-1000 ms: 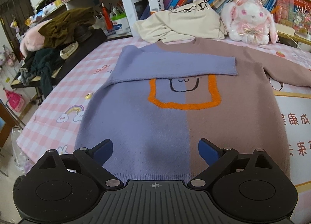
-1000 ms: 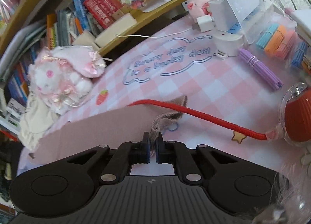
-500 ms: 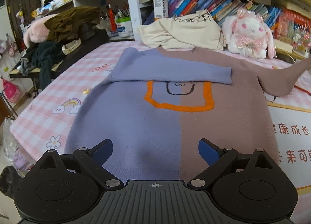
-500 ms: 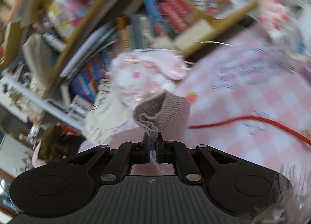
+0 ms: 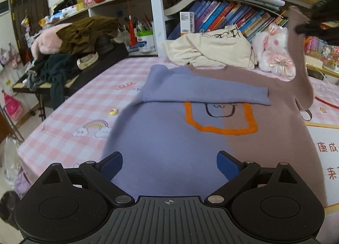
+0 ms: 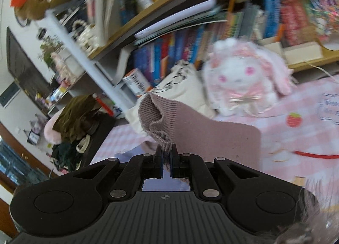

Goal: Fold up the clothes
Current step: 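Lift the mauve sleeve and carry it across the body over the lavender sleeve, then lay the mauve sleeve on the sweater body and open the right gripper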

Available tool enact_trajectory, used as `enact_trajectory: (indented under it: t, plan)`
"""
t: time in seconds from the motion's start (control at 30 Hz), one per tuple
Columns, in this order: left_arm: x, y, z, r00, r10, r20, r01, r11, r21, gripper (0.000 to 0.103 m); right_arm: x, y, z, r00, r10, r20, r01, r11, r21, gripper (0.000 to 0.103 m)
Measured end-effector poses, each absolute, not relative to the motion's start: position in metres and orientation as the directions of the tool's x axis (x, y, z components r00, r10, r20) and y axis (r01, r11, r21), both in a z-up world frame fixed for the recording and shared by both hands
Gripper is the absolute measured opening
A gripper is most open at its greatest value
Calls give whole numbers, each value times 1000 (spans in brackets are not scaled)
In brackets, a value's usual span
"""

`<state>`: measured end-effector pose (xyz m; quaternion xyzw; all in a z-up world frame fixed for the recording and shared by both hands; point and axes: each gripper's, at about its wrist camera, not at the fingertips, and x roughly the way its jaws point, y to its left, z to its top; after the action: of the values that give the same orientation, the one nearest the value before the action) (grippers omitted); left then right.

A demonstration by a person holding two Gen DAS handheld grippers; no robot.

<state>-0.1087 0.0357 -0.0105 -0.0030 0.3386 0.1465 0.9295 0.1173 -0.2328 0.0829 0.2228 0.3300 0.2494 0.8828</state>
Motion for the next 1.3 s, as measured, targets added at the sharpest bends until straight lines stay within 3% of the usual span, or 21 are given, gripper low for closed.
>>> enact_trajectory:
  t: [0.53, 0.93, 1.03, 1.13, 1.27, 1.3]
  plan:
    - [-110, 137, -8, 783, 185, -594, -185, 981, 61, 99, 142, -55, 89, 625, 592, -509, -412, 804, 429, 6]
    - [-106, 152, -12, 814, 62, -578, -11, 996, 91, 99, 163, 48, 45, 552, 527, -646, -465, 838, 287, 6]
    - [-104, 156, -14, 808, 45, -588, 5, 996, 84, 99, 167, 51, 30, 531, 519, -670, -438, 845, 308, 6]
    - [-102, 159, -15, 804, 39, -593, 11, 997, 81, 99, 170, 54, 16, 486, 535, -691, -402, 839, 367, 13]
    - [-103, 162, -14, 810, 44, -585, 8, 996, 86, 99, 158, 54, 15, 458, 576, -677, -436, 809, 394, 42]
    - [-102, 163, -14, 810, 46, -584, 4, 997, 83, 99, 154, 52, 17, 458, 584, -671, -445, 803, 396, 43]
